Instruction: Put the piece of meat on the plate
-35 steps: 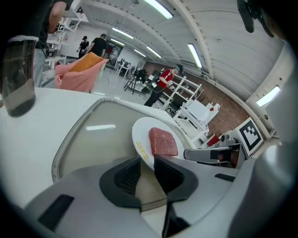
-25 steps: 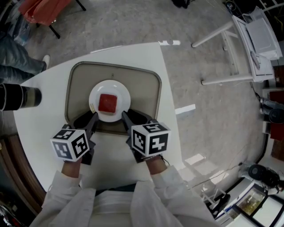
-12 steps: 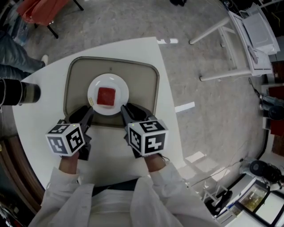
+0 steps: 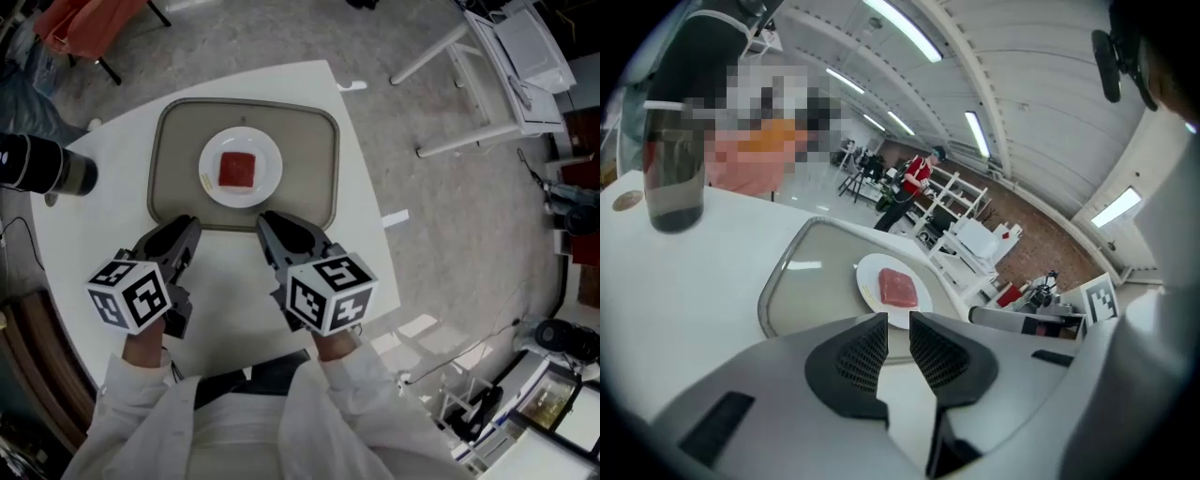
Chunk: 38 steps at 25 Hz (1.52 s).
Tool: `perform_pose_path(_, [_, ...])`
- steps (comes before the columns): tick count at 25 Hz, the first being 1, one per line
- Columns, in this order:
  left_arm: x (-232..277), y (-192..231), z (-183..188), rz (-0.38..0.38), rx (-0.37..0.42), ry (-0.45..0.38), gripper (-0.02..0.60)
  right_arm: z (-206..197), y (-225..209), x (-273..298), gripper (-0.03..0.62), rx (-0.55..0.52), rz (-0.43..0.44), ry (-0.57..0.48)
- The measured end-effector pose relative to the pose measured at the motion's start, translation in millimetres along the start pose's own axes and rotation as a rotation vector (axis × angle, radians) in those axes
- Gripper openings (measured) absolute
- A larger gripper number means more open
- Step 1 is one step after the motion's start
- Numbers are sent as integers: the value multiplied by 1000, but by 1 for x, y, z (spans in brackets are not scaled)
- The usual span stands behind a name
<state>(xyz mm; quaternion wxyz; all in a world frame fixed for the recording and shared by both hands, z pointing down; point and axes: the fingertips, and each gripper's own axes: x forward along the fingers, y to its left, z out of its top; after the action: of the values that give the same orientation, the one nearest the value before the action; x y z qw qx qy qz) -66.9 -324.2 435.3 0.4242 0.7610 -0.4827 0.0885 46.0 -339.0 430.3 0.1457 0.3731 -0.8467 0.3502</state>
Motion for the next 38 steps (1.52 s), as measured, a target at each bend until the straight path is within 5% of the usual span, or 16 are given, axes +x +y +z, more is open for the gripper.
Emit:
perform_pose_path(9, [-100,-12,-33,-120,35,-91,35,-43,84,-49,21,-26,3,-97])
perform_pose_path(20, [-183,-25,-99,-188,113,-65,21,-109,143,-117,18,-34,-73,-165])
perform_pose_path(27, [-201,-61,-155,-336,131,2,20,-124,167,-144,18,-61,-78,-215])
perform_pose_path(38, [-197,-96,-179,-350,118,47,18,-145,171,-168,18,-44,-50,-192])
